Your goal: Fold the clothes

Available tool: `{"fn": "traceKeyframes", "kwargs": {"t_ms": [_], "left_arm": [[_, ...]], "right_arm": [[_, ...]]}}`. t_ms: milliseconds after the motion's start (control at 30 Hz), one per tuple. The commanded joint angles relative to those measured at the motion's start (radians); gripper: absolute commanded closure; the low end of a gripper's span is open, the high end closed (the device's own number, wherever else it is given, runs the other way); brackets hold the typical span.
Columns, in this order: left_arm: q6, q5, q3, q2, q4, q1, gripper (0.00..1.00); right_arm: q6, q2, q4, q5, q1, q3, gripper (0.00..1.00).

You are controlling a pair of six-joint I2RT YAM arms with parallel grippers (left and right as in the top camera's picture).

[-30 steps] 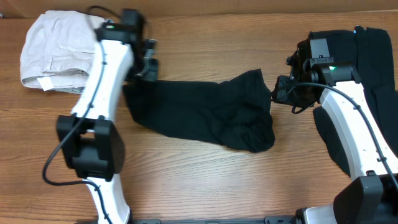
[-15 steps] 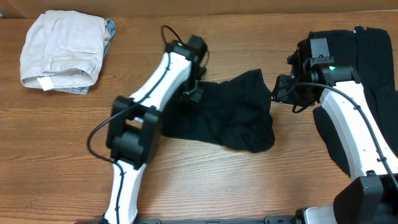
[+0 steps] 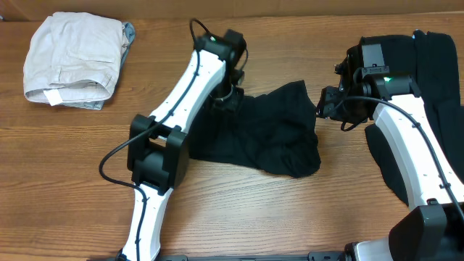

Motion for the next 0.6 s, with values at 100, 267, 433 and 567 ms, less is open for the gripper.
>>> {"fn": "traceKeyframes", "kwargs": {"t_ms": [100, 267, 433, 567], "left_arm": [[-0.012, 0.016, 0.211, -0.093, -0.071, 0.057, 0.37], [-0.011, -0.005, 0.277, -0.157, -0.061, 0.081, 0.36], [-0.009, -0.065, 0.285, -0.18, -0.061, 0.1, 0.34], [-0.009, -0.079, 0.285, -0.178, -0.085, 0.113, 0.34]], "right_arm": [[-0.002, 0.019, 0.028, -0.063, 0.0, -0.084, 0.36], [-0.032, 0.035, 0.134, -0.175, -0.004, -0.209, 0.16], [-0.057, 0.045, 0.208, -0.202, -0.039, -0.257, 0.0], [-0.09, 0.081, 0.251, -0.219, -0.073, -0.266, 0.0]]}}
